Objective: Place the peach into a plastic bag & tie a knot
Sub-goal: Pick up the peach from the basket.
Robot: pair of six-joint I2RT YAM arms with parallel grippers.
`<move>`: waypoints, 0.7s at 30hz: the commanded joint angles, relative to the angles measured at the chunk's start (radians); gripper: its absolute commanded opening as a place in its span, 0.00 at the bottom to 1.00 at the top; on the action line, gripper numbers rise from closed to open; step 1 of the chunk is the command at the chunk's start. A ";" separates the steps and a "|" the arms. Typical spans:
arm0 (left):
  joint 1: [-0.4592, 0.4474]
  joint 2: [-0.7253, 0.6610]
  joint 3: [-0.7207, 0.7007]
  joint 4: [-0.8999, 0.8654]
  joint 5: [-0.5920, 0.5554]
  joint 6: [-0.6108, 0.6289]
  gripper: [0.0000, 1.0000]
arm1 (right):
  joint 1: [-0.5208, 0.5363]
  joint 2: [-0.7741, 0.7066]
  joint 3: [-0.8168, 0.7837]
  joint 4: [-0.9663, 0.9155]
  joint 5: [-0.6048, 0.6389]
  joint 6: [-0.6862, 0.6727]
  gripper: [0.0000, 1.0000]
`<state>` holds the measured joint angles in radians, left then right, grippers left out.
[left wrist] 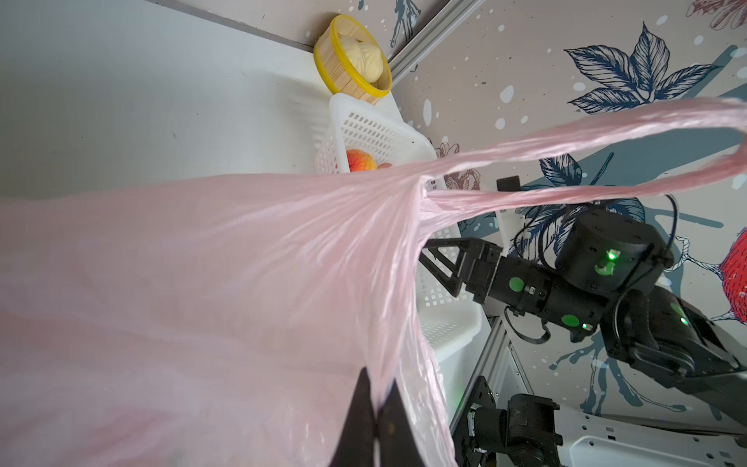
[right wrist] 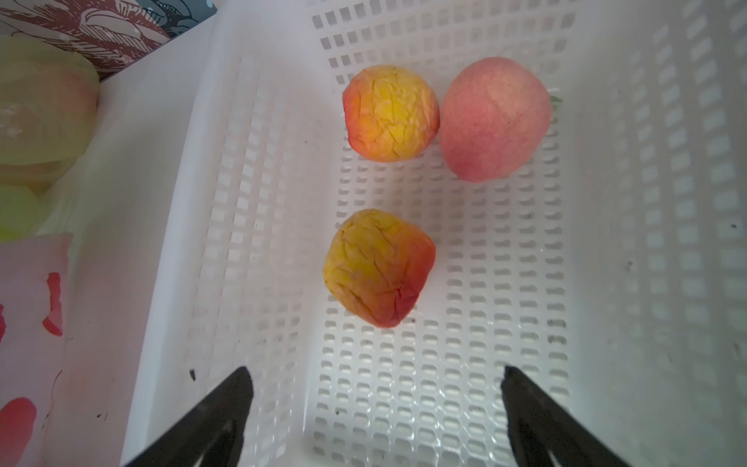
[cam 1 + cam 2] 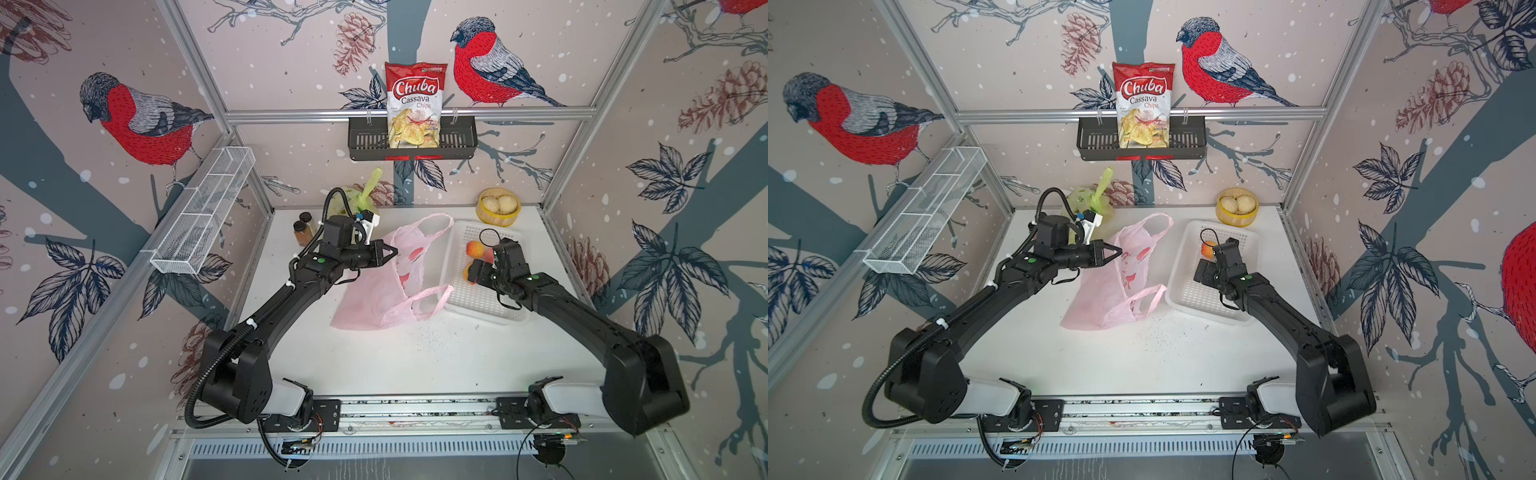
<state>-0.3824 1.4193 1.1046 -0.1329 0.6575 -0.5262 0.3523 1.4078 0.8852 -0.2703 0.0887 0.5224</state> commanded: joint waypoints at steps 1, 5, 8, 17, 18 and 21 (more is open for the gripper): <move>-0.001 0.006 -0.007 0.071 0.024 -0.013 0.00 | -0.018 0.093 0.054 0.020 0.019 -0.024 0.99; -0.001 0.014 -0.018 0.086 0.030 -0.013 0.00 | -0.044 0.207 0.113 0.041 0.003 -0.034 0.99; -0.001 0.018 -0.025 0.096 0.034 -0.015 0.00 | -0.043 0.277 0.150 0.061 -0.024 -0.038 1.00; -0.001 0.012 -0.026 0.104 0.040 -0.025 0.00 | -0.035 0.344 0.162 0.094 -0.072 -0.021 0.92; -0.001 0.012 -0.026 0.104 0.036 -0.025 0.00 | -0.032 0.340 0.152 0.103 -0.074 -0.018 0.90; -0.001 0.016 -0.026 0.105 0.031 -0.028 0.00 | -0.030 0.331 0.127 0.117 -0.081 -0.011 0.79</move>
<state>-0.3824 1.4391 1.0760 -0.0795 0.6842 -0.5491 0.3206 1.7527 1.0271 -0.1852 0.0212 0.4988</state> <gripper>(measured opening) 0.062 0.810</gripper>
